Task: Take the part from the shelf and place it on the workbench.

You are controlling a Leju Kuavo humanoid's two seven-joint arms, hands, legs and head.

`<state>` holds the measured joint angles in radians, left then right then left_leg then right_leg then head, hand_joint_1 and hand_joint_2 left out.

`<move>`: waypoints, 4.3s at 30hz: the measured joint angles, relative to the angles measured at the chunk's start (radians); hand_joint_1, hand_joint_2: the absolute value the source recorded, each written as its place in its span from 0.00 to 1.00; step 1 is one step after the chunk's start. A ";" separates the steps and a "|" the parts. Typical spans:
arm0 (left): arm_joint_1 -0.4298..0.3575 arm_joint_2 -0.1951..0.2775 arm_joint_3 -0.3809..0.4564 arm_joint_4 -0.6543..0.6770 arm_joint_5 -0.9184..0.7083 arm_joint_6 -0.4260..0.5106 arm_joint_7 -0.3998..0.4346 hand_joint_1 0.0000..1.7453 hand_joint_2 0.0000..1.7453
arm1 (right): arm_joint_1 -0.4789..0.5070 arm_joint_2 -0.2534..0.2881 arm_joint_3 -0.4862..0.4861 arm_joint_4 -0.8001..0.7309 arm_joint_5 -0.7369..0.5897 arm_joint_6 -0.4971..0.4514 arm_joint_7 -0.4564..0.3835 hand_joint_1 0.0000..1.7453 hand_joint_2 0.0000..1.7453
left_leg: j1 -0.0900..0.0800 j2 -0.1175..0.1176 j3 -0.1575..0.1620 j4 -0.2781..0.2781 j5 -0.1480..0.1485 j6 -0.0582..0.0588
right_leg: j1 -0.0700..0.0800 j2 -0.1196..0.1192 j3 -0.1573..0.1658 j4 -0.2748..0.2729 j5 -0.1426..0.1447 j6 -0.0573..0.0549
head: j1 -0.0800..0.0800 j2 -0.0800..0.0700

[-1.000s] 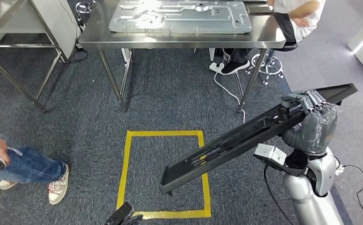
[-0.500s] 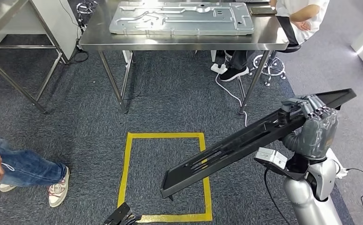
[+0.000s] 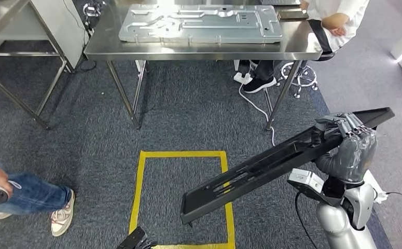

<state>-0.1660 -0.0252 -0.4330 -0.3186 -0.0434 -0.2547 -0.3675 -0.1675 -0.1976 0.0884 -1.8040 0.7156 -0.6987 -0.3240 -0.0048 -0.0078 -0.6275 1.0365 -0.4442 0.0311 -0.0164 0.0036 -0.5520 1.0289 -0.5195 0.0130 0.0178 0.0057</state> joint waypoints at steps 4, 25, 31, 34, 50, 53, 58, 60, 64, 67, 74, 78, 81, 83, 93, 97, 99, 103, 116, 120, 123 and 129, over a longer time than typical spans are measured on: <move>-0.001 0.000 0.000 0.000 0.001 0.001 -0.001 0.00 1.00 | 0.004 0.000 -0.008 -0.005 -0.001 0.000 -0.003 1.00 1.00 | 0.007 0.001 0.038 -0.031 -0.005 0.021 | -0.004 -0.001 -0.045 0.105 -0.052 0.014 | 0.001 0.000; 0.009 -0.003 0.000 0.000 0.011 0.002 -0.002 0.00 1.00 | 0.010 0.001 -0.041 -0.008 -0.015 0.000 -0.023 1.00 1.00 | 0.006 0.001 -0.071 0.179 -0.060 -0.017 | 0.005 0.001 -0.033 0.024 0.021 -0.030 | 0.001 0.000; 0.011 -0.004 0.000 0.000 0.015 0.004 -0.004 0.00 1.00 | 0.014 0.001 -0.057 -0.010 -0.016 -0.001 -0.023 1.00 1.00 | -0.012 0.002 0.009 -0.008 0.000 0.022 | 0.001 0.001 -0.013 0.008 0.006 -0.008 | 0.001 0.000; 0.012 -0.007 0.000 0.000 0.018 0.004 -0.007 0.00 1.00 | 0.014 0.000 -0.069 -0.015 -0.017 0.000 -0.025 1.00 1.00 | -0.003 0.003 0.047 -0.046 0.002 0.030 | 0.002 -0.002 -0.037 0.071 -0.023 0.002 | 0.002 0.000; 0.015 -0.015 0.000 0.000 0.020 0.005 -0.012 0.00 1.00 | 0.020 -0.005 -0.092 -0.027 -0.018 0.001 -0.027 1.00 1.00 | 0.008 0.002 0.047 0.115 -0.142 -0.021 | -0.010 -0.001 -0.067 0.029 0.046 -0.019 | 0.000 0.000; 0.020 -0.015 0.000 0.000 0.019 0.005 -0.012 0.00 1.00 | 0.019 -0.005 -0.092 -0.027 -0.018 0.002 -0.027 1.00 1.00 | 0.010 0.002 -0.074 0.266 -0.151 -0.022 | -0.002 -0.001 -0.045 0.028 0.027 -0.026 | 0.000 0.000; 0.020 -0.015 0.000 0.002 0.021 0.004 -0.012 0.00 1.00 | 0.015 -0.005 -0.092 -0.027 -0.018 0.007 -0.027 1.00 1.00 | -0.006 0.002 -0.032 0.060 0.019 0.015 | 0.005 0.004 0.004 0.019 -0.010 -0.021 | 0.000 0.000; 0.018 -0.014 0.000 0.002 0.022 0.004 -0.012 0.00 1.00 | 0.014 -0.005 -0.092 -0.027 -0.018 0.011 -0.027 1.00 1.00 | -0.017 0.003 -0.008 0.015 0.010 0.028 | 0.001 0.004 0.014 0.013 -0.009 -0.009 | 0.000 0.000; 0.017 -0.016 0.000 0.002 0.022 0.003 -0.012 0.00 1.00 | 0.012 -0.007 -0.092 -0.027 -0.018 0.013 -0.028 1.00 1.00 | -0.015 0.001 0.047 -0.043 0.004 0.043 | -0.006 -0.003 0.007 0.062 -0.022 0.008 | 0.001 0.000; 0.016 -0.016 0.000 0.003 0.023 0.003 -0.011 0.00 1.00 | 0.012 -0.009 -0.094 -0.027 -0.019 0.013 -0.028 1.00 1.00 | -0.012 0.001 0.071 -0.049 -0.010 0.048 | -0.008 -0.003 -0.098 0.215 -0.078 0.018 | 0.001 0.000; 0.018 -0.019 -0.001 0.003 0.023 0.002 -0.010 0.00 1.00 | 0.018 -0.010 -0.094 -0.025 -0.019 0.012 -0.028 1.00 1.00 | -0.001 -0.001 0.119 -0.018 -0.082 0.010 | -0.017 -0.005 -0.110 0.041 0.077 0.027 | 0.002 0.000; 0.019 -0.019 -0.001 0.003 0.023 0.002 -0.009 0.00 1.00 | 0.024 -0.010 -0.096 -0.026 -0.019 0.011 -0.027 1.00 1.00 | 0.000 0.000 0.112 0.019 -0.095 -0.008 | -0.013 -0.002 -0.096 0.037 0.065 -0.011 | 0.002 0.000; 0.018 -0.019 -0.002 0.003 0.022 0.002 -0.009 0.00 1.00 | 0.024 -0.010 -0.096 -0.028 -0.018 0.011 -0.027 1.00 1.00 | 0.005 0.002 0.021 0.171 -0.130 -0.020 | -0.010 -0.002 -0.071 0.029 0.049 -0.024 | 0.002 0.000; 0.021 -0.019 -0.003 0.003 0.022 0.002 -0.009 0.00 1.00 | 0.025 -0.010 -0.097 -0.028 -0.018 0.011 -0.027 1.00 1.00 | 0.008 0.002 -0.053 0.264 -0.170 -0.023 | -0.005 -0.001 -0.056 0.029 0.035 -0.027 | 0.001 0.000; 0.022 -0.014 -0.006 0.005 0.021 -0.001 -0.007 0.00 1.00 | 0.041 -0.010 -0.107 -0.032 -0.017 0.003 -0.027 1.00 1.00 | -0.027 0.002 -0.008 -0.005 0.019 0.046 | -0.001 0.002 0.022 0.012 -0.009 -0.013 | 0.002 0.000; 0.021 -0.012 -0.007 0.006 0.021 -0.001 -0.009 0.00 1.00 | 0.056 -0.012 -0.120 -0.039 -0.018 0.000 -0.027 1.00 1.00 | -0.024 0.001 0.068 -0.068 0.015 0.063 | -0.007 -0.001 0.009 0.078 -0.031 0.004 | 0.001 0.000; 0.022 -0.011 -0.009 0.006 0.020 -0.001 -0.012 0.00 1.00 | 0.066 -0.014 -0.128 -0.047 -0.018 0.000 -0.027 1.00 1.00 | -0.022 0.000 0.085 -0.071 0.002 0.062 | -0.008 -0.001 -0.065 0.186 -0.073 0.015 | 0.001 0.000; 0.037 -0.012 -0.014 0.006 0.019 -0.001 -0.018 0.00 1.00 | 0.099 -0.014 -0.147 -0.069 -0.018 0.000 -0.026 1.00 1.00 | -0.012 -0.002 0.129 -0.061 -0.044 0.045 | -0.019 -0.003 -0.139 0.184 -0.031 0.036 | 0.001 0.000; 0.066 -0.006 -0.024 0.019 0.013 0.003 -0.031 0.00 1.00 | 0.213 -0.006 -0.236 -0.180 -0.010 -0.001 -0.026 1.00 1.00 | 0.007 0.002 -0.044 0.260 -0.188 -0.022 | -0.010 -0.004 -0.028 0.011 0.027 -0.024 | 0.000 0.000; 0.078 -0.002 -0.029 0.025 0.012 0.004 -0.031 0.00 1.00 | 0.228 -0.003 -0.254 -0.195 -0.010 0.000 -0.026 1.00 1.00 | 0.000 0.001 -0.045 0.097 -0.051 0.003 | -0.003 0.000 0.034 0.009 -0.018 -0.021 | 0.001 0.000; 0.078 0.005 -0.030 0.030 0.015 0.009 -0.031 0.00 1.00 | 0.235 0.003 -0.263 -0.198 -0.011 0.000 -0.026 1.00 1.00 | -0.019 -0.001 -0.024 0.009 0.016 0.022 | -0.005 0.006 0.059 0.007 -0.039 -0.004 | -0.001 0.000; 0.072 0.016 -0.030 0.031 0.027 0.027 -0.040 0.00 1.00 | 0.247 0.006 -0.286 -0.197 -0.037 0.000 -0.032 1.00 1.00 | -0.022 -0.002 0.048 -0.029 0.003 0.049 | -0.011 0.002 -0.014 0.177 -0.098 0.011 | -0.001 0.000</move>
<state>-0.0940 -0.0091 -0.4625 -0.2873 -0.0165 -0.2273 -0.4072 0.0792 -0.1911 -0.1974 -2.0014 0.6782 -0.6992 -0.3560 -0.0267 -0.0094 -0.5796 1.0075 -0.4415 0.0801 -0.0271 0.0054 -0.5663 1.2059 -0.6174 0.0236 0.0166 0.0057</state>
